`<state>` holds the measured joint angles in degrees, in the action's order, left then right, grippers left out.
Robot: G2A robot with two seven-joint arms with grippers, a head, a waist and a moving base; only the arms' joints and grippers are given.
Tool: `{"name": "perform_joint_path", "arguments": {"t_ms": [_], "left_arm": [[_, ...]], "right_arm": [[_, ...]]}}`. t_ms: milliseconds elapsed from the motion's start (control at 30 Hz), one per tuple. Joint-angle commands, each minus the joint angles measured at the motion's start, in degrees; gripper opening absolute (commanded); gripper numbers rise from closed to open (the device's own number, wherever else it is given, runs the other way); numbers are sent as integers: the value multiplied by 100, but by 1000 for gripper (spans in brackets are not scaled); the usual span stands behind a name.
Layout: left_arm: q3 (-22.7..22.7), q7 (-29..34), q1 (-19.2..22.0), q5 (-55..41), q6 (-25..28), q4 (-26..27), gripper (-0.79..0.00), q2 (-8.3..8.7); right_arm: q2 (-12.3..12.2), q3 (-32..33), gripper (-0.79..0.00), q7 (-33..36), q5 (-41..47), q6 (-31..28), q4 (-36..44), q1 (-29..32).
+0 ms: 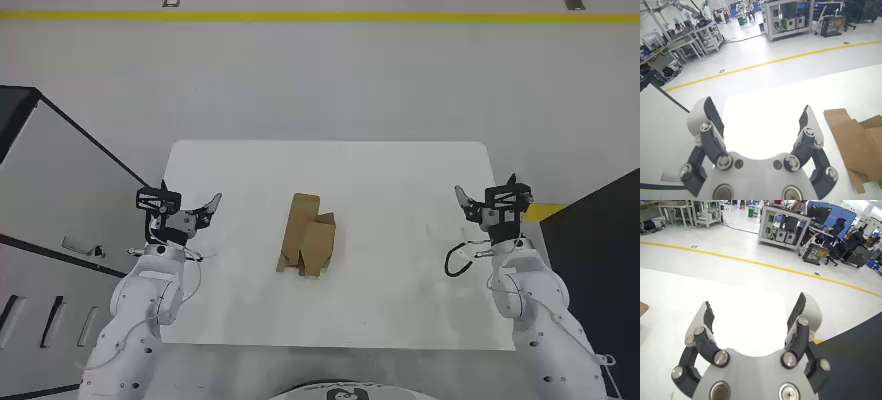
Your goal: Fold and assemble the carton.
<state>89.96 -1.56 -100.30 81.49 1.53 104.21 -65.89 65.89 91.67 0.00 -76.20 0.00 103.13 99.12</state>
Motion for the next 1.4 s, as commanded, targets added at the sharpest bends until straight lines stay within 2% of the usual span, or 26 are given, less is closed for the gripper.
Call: {"name": "perform_joint_path", "arguments": {"t_ms": [0,300,533,833,1100,1167,1367], "left_arm": [[-78,-180,-65,60,111,69,0,-5],[-96,-227,-57,171,192,75,0,0],[-483,-852,-329,1611,796,141,0,58],[-471,-840,-316,1843,644,73,0,61],[-998,-1253,-384,3247,937,-67,0,105],[-1048,-1371,-340,3787,701,10,0,121],[-1048,-1371,-340,3787,701,10,0,121]], "right_arm": [[0,0,0,0,0,0,0,0],[0,0,0,0,0,0,0,0],[0,0,0,0,0,0,0,0],[0,0,0,0,0,0,0,0],[0,0,0,0,0,0,0,0],[0,0,0,0,0,0,0,0],[0,0,0,0,0,0,0,0]]}}
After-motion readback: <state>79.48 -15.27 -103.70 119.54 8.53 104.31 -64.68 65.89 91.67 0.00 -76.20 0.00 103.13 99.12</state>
